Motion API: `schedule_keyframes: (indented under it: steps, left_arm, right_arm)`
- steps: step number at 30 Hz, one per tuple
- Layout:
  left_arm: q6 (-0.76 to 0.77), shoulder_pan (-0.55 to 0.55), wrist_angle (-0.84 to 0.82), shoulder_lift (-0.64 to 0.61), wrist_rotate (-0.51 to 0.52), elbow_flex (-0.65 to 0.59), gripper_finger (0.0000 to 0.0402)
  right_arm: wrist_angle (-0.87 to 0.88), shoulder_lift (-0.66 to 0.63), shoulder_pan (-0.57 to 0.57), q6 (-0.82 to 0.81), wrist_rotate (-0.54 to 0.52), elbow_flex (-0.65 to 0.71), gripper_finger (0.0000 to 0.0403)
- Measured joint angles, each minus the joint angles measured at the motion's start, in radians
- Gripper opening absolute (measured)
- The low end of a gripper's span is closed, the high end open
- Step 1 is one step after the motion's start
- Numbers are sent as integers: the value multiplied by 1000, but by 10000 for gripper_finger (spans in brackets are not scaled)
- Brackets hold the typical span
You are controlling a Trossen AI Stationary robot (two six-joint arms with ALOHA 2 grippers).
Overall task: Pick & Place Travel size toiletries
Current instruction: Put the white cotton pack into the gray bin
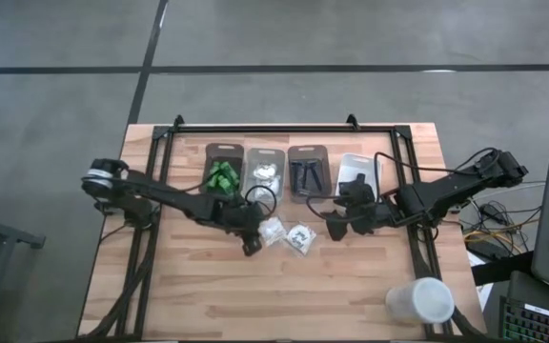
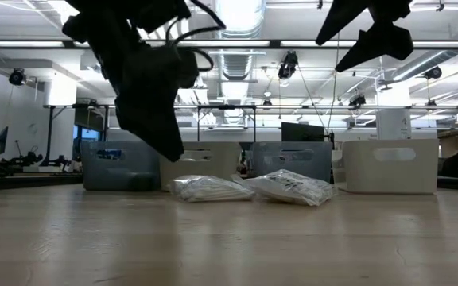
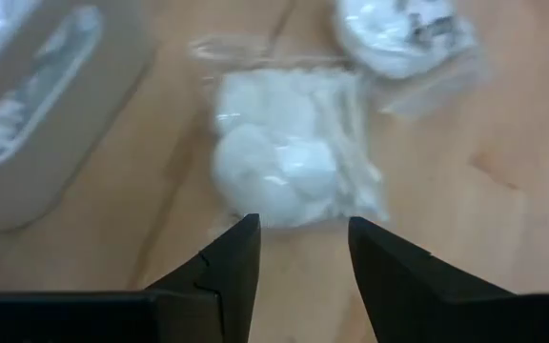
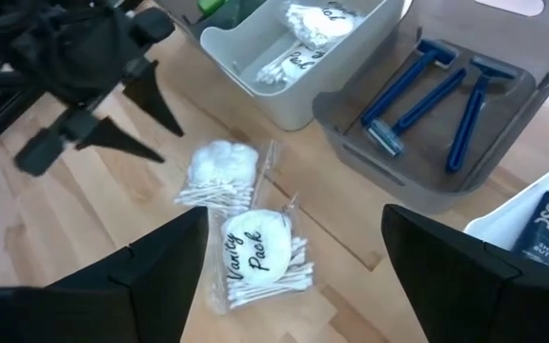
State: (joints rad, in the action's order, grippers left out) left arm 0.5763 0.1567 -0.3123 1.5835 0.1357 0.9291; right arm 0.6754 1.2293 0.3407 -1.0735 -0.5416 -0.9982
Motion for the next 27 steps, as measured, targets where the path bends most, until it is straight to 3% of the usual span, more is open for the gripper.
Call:
schedule_keyframes:
  steps: [12, 19, 27]
  left_arm:
    - [-37, -56, -61, 2, 35, 0, 165]
    - [-68, -127, -44, 19, -169, -2, 166]
    - [-129, -119, -35, 20, -191, -2, 166]
  right_arm:
    - [0, -1, 2, 5, 0, 0, 270]
    - [0, -1, 1, 23, -10, 0, 253]
    - [1, -1, 1, 27, -11, 0, 249]
